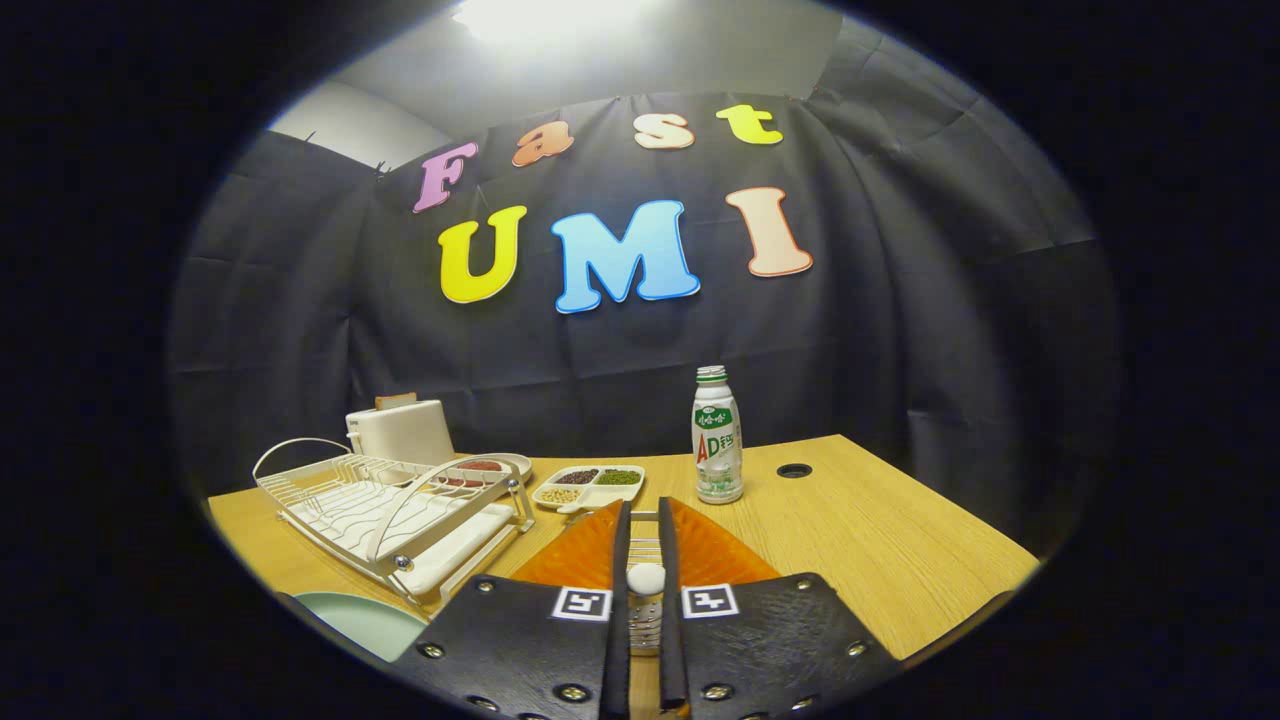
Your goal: Take the plate from the dish rack, then take the spoon from the basket and place it into the plate.
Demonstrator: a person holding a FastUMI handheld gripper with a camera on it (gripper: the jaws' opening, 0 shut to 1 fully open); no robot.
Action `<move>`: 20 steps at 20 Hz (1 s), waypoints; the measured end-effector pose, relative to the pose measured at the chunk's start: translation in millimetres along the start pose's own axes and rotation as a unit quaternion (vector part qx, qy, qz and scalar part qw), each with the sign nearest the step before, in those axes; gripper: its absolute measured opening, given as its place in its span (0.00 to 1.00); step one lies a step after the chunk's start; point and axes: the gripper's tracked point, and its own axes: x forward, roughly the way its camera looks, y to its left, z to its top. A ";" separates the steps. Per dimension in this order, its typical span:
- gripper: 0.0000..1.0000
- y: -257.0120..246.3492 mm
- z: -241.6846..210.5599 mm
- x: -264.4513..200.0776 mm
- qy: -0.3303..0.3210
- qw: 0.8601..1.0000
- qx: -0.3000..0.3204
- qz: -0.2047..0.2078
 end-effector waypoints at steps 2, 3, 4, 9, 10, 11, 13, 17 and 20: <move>0.11 4.4 -1.3 -1.5 0.013 1.000 -0.010 0.002; 0.06 8.8 3.3 0.3 0.013 1.000 -0.013 0.008; 0.06 10.9 3.9 -1.5 0.019 1.000 -0.018 0.008; 0.06 7.2 21.2 -9.9 0.025 0.999 -0.038 -0.005; 0.06 4.8 26.6 -12.6 0.025 0.999 -0.036 -0.009; 0.06 4.8 31.7 -14.7 0.026 0.999 -0.029 -0.011; 0.06 1.4 42.8 -20.2 0.028 0.999 -0.024 -0.017; 0.06 3.2 74.8 -26.2 0.023 0.999 -0.020 -0.021; 0.06 8.1 104.7 -33.3 0.019 0.999 -0.022 -0.019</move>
